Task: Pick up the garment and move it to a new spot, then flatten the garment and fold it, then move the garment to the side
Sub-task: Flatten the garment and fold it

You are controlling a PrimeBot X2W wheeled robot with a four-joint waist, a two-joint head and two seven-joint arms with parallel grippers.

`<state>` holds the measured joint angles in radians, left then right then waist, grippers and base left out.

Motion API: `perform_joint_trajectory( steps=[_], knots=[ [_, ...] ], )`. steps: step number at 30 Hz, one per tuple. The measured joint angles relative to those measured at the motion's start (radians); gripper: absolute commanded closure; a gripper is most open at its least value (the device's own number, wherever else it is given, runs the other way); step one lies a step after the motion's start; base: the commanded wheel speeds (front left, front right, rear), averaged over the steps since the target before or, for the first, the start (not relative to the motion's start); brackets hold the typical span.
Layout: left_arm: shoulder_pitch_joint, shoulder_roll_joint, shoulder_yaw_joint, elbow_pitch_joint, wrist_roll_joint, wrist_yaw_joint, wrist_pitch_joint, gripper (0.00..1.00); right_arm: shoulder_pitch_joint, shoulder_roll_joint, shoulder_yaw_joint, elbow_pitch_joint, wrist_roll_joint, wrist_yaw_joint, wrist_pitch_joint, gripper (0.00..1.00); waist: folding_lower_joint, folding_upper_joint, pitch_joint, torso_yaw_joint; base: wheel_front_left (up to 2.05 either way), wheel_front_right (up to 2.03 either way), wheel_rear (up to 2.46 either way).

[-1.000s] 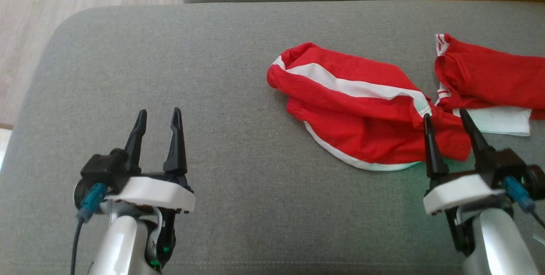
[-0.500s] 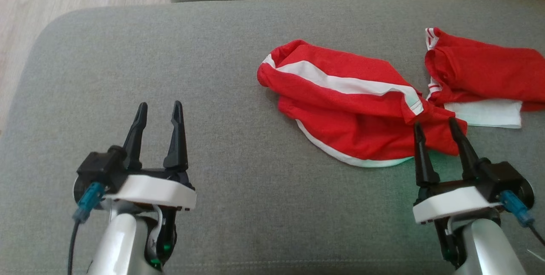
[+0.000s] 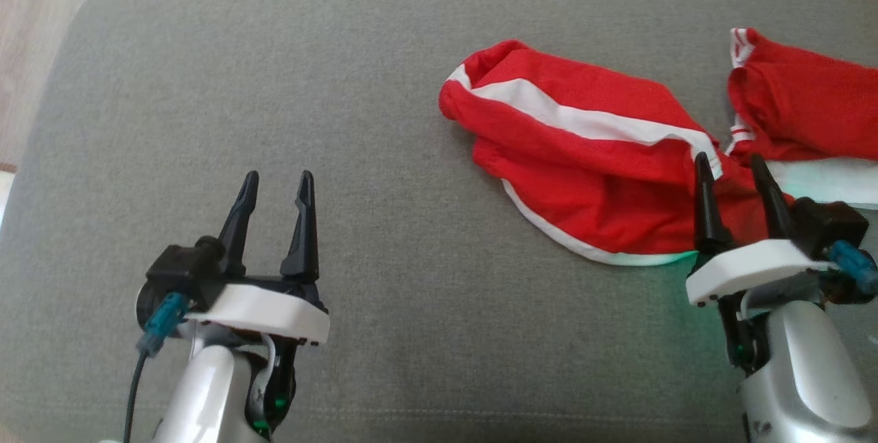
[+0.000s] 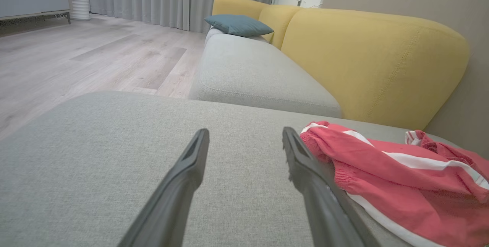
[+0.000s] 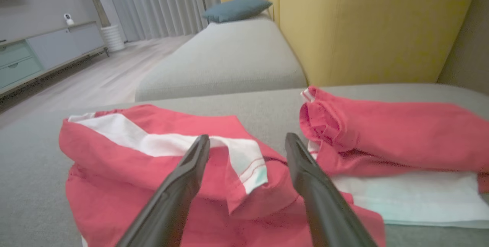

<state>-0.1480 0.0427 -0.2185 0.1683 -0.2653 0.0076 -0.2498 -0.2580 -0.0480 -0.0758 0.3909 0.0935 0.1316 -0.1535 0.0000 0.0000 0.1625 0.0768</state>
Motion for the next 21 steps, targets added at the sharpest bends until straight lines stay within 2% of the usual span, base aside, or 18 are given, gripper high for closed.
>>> perform_joint_trajectory(
  steps=[4,13,14,15,16,21],
  knots=[
    [-0.002,0.000,-0.008,0.007,0.001,0.000,0.000,0.00,-0.039,0.000,-0.042,0.073,0.024,0.000,0.058,0.00,0.0000,0.0000,0.020,0.021,0.00,0.00,0.00],
    [-0.014,0.000,-0.021,0.018,0.009,0.000,0.000,0.00,-0.070,0.000,-0.051,0.129,0.031,0.000,0.060,0.00,0.0000,0.0000,0.036,0.035,0.00,0.00,0.00],
    [-0.019,0.000,-0.021,0.020,0.009,0.000,0.000,0.00,-0.073,0.000,-0.049,0.134,0.032,0.000,0.060,0.27,0.0000,0.0000,0.036,0.035,0.00,0.00,0.00],
    [-0.023,0.000,-0.020,0.020,0.009,0.000,0.000,0.00,-0.078,0.000,-0.046,0.140,0.033,0.000,0.060,0.69,0.0000,0.0000,0.037,0.034,0.00,0.00,0.00],
    [-0.025,0.000,-0.020,0.020,0.009,0.000,0.000,0.00,-0.082,-0.001,-0.040,0.142,0.035,0.000,0.060,1.00,0.0000,0.0000,0.037,0.034,0.00,0.00,0.00],
    [-0.026,0.000,-0.019,0.022,0.009,0.000,0.000,0.00,-0.093,-0.014,-0.012,0.144,0.030,0.000,0.056,1.00,0.0000,0.0000,0.036,0.026,0.00,0.00,0.00]
  ],
)
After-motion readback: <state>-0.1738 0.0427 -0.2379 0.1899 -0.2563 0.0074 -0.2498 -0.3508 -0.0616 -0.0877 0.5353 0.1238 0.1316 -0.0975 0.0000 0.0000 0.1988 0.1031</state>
